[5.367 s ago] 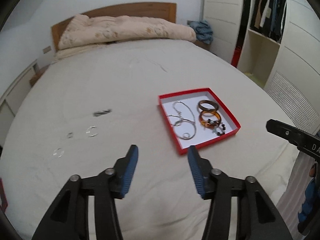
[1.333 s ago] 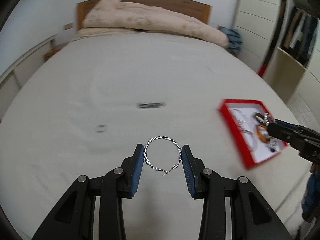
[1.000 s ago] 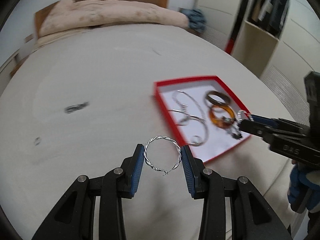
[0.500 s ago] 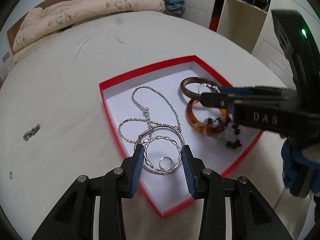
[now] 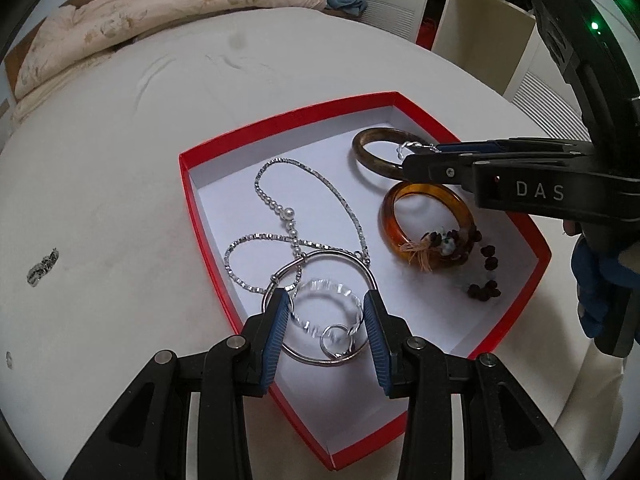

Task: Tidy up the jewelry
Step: 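Carry both silver hoops into the red box and open both tools, then withdraw both tools from the box toward the ring and watch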

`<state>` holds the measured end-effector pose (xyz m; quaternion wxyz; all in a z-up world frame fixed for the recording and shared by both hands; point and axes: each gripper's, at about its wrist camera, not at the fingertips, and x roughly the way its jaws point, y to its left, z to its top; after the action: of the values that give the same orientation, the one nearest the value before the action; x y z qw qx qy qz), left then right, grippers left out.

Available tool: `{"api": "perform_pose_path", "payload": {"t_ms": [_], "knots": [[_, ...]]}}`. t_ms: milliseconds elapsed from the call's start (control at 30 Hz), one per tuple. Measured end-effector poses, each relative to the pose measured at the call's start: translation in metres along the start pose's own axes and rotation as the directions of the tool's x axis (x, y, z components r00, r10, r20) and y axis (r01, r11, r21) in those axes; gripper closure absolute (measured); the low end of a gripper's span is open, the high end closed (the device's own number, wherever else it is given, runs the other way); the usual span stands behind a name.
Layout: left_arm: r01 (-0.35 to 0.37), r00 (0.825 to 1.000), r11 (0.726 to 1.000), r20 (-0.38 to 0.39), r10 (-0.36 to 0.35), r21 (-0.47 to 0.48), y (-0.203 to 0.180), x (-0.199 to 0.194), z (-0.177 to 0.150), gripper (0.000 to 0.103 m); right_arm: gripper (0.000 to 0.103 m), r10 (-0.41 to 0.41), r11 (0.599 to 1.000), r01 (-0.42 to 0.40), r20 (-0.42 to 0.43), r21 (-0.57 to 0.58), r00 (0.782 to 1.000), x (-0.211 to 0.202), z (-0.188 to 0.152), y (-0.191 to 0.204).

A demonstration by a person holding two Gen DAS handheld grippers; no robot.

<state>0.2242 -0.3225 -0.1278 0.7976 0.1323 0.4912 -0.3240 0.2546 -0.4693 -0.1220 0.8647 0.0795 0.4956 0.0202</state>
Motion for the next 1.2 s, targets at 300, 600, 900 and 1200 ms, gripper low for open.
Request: {"api": "perform_pose_path", "payload": {"t_ms": [300,600,900,1200], "knots": [[0.024,1.000,0.999,0.005,-0.024,-0.048,0.006,-0.018,0.001,0.055,0.060,-0.009,1.000,0.009,-0.016,-0.014,1.000,-0.015,-0.011,0.004],[0.072,0.995,0.993,0.072,-0.065,-0.098,-0.002,-0.079,-0.011,0.055,0.060,-0.006,0.999,0.004,0.037,0.046,0.999,-0.082,-0.045,0.011],[0.014,0.989,0.995,0.150,0.000,-0.097,-0.021,-0.170,-0.053,0.055,0.060,-0.010,0.998,0.002,0.132,0.066,0.991,-0.174,-0.087,0.040],[-0.108,0.963,0.984,0.233,0.138,-0.140,-0.011,-0.244,-0.100,0.050,0.060,0.016,0.998,-0.030,0.239,0.054,0.971,-0.249,-0.121,0.096]]}}
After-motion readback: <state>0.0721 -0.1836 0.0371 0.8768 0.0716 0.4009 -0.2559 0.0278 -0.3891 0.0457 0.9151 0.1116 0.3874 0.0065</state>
